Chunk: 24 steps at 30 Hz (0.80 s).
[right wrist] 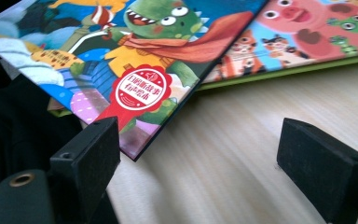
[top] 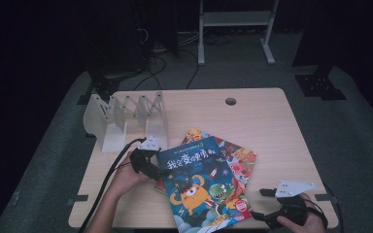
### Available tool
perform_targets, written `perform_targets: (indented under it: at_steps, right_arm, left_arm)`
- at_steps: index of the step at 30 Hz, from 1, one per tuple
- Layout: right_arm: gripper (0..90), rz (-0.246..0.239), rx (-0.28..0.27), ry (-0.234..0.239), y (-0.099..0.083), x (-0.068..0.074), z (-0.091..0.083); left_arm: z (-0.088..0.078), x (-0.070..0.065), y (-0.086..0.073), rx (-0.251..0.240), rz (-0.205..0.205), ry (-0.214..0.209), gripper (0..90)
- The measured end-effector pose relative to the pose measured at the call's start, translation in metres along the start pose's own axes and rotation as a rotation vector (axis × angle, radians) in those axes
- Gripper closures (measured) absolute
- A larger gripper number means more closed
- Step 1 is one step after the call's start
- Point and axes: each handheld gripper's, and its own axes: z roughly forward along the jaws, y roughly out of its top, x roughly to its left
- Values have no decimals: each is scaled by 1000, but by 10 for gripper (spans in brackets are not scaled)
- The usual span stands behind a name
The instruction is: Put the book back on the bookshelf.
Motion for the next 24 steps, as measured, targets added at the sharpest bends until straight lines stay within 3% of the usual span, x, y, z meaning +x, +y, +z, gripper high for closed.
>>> perform_targets:
  at_steps: [6,14,20,24]
  right_arm:
    - [120,16,-6,-20,3,-12,1]
    - [129,17,-10,-83,10,-28,0]
    - [134,23,-6,-155,20,-49,2]
    - [134,50,-6,-173,25,-63,4]
  left_arm:
    - [-3,0,-4,2,-12,-13,0]
    - [-7,-3,-7,14,-12,-33,0]
    - [-10,-14,-12,9,-3,-36,0]
    - [-13,-19,-16,8,-15,-50,0]
